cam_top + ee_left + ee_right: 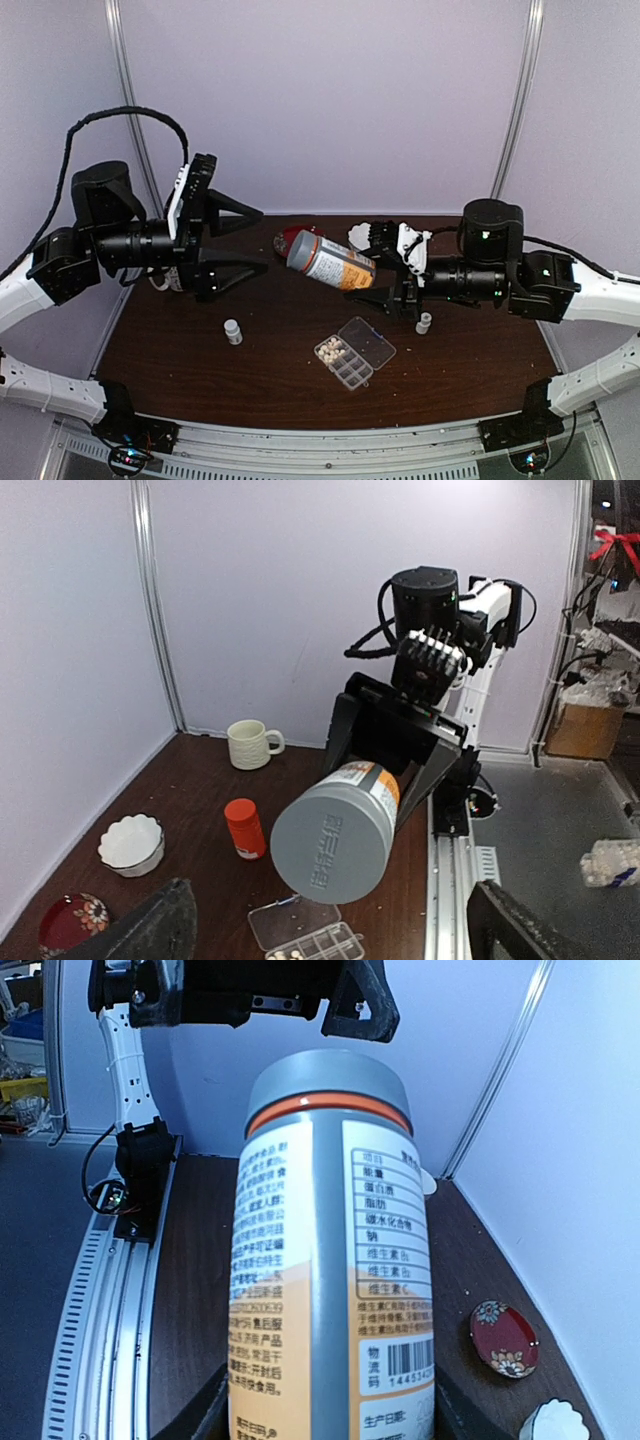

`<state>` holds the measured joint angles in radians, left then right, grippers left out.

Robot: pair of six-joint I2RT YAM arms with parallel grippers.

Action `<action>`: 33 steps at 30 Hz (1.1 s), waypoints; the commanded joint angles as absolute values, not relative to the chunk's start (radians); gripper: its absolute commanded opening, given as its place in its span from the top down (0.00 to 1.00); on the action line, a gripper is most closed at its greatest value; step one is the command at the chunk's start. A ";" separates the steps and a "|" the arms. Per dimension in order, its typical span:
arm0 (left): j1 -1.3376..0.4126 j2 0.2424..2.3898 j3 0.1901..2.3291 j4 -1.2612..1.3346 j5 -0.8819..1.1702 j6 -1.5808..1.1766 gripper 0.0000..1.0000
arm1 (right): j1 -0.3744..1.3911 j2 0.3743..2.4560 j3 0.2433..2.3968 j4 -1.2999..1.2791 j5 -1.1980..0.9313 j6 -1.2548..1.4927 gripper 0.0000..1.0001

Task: Sort the pills into containers
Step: Screw the lid of the pill bottle onto the pill bottle.

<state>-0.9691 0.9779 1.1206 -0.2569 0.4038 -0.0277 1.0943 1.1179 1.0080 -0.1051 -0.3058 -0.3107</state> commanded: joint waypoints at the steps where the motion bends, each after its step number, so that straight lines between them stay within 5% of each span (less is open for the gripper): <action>1: -0.958 0.999 1.182 -0.204 0.493 -0.305 0.03 | 1.145 1.103 1.006 -0.038 -0.150 -0.446 1.00; 9: -0.953 1.139 1.366 -0.457 0.458 -0.456 0.03 | 1.210 1.124 1.022 -0.009 -0.017 -0.523 1.00; 33: -0.932 1.192 1.332 -0.476 0.506 -0.546 0.06 | 1.246 1.194 1.048 0.035 0.053 -0.545 1.00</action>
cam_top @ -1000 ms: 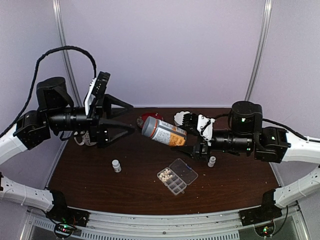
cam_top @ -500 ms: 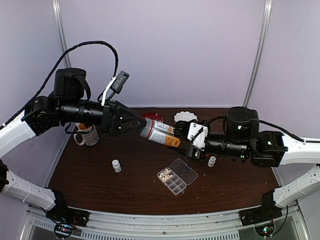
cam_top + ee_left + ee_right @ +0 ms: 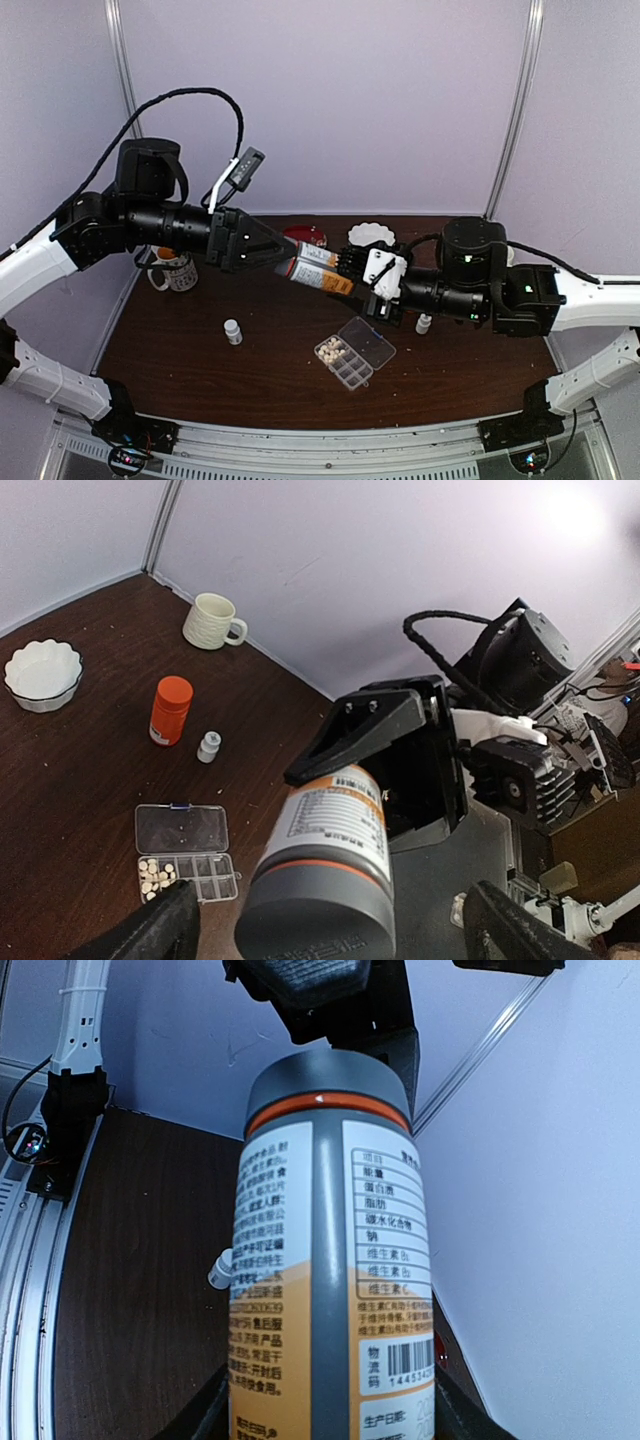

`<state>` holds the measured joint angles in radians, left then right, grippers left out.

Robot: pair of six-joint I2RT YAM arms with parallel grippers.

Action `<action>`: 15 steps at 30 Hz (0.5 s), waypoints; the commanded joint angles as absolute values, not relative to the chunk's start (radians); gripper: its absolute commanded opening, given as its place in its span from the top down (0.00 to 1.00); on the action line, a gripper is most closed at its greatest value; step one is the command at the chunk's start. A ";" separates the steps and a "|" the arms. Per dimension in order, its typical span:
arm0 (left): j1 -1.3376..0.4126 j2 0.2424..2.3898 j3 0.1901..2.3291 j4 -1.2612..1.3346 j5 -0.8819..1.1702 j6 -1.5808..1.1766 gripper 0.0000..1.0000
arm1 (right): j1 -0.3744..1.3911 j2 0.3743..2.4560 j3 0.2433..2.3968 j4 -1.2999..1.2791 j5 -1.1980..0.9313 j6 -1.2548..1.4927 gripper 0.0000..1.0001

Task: Sort the pills into containers
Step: Screw the lid of the pill bottle onto the pill bottle.

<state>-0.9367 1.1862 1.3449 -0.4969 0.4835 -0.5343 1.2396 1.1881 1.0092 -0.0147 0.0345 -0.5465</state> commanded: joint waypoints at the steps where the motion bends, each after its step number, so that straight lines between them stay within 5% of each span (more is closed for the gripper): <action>1: -0.932 1.193 1.330 -0.476 0.507 -0.546 0.07 | 1.248 1.197 1.049 0.035 0.053 -0.545 1.00; 15: -0.932 1.212 1.331 -0.477 0.561 -0.548 0.32 | 1.248 1.218 1.068 0.007 0.086 -0.526 1.00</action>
<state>-0.9348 1.1999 1.3380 -0.4988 0.5133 -0.5495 1.2407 1.2140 1.0306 -0.0093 0.0505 -0.5434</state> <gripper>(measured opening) 0.709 0.546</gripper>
